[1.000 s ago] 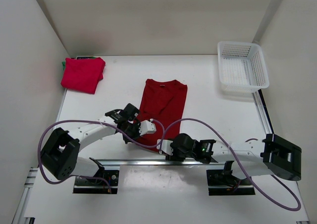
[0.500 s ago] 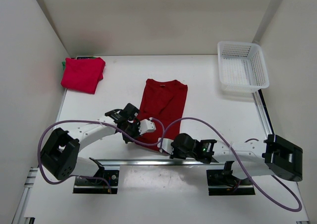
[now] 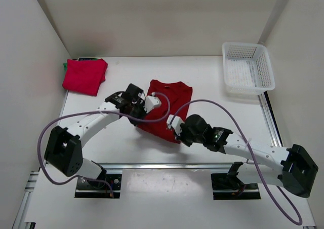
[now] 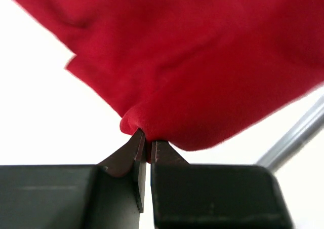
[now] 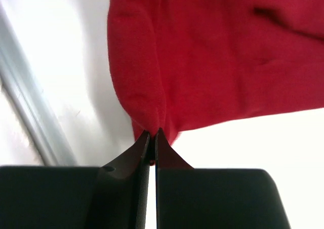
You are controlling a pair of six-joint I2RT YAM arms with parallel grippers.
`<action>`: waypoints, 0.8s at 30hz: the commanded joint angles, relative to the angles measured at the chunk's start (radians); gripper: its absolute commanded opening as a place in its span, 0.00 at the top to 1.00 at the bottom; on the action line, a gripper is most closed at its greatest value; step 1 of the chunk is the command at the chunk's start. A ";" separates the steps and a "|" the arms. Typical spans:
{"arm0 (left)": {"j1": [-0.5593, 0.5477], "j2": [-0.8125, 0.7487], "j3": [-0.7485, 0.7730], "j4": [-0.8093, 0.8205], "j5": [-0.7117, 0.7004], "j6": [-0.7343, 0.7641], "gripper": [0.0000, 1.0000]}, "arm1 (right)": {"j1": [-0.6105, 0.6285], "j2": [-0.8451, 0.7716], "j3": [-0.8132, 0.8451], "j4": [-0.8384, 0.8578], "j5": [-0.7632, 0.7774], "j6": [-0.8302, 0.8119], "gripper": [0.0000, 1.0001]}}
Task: Fold and stack the t-shirts
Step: Fold the long partially folded tshirt into a neat square
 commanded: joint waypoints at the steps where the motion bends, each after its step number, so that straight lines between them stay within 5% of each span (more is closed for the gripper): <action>1: 0.049 0.059 0.144 -0.025 -0.009 -0.072 1.00 | -0.102 0.022 0.108 -0.031 -0.092 0.027 1.00; 24: 0.236 0.645 1.054 -0.134 0.160 -0.203 1.00 | -0.580 0.404 0.578 0.008 -0.331 0.109 1.00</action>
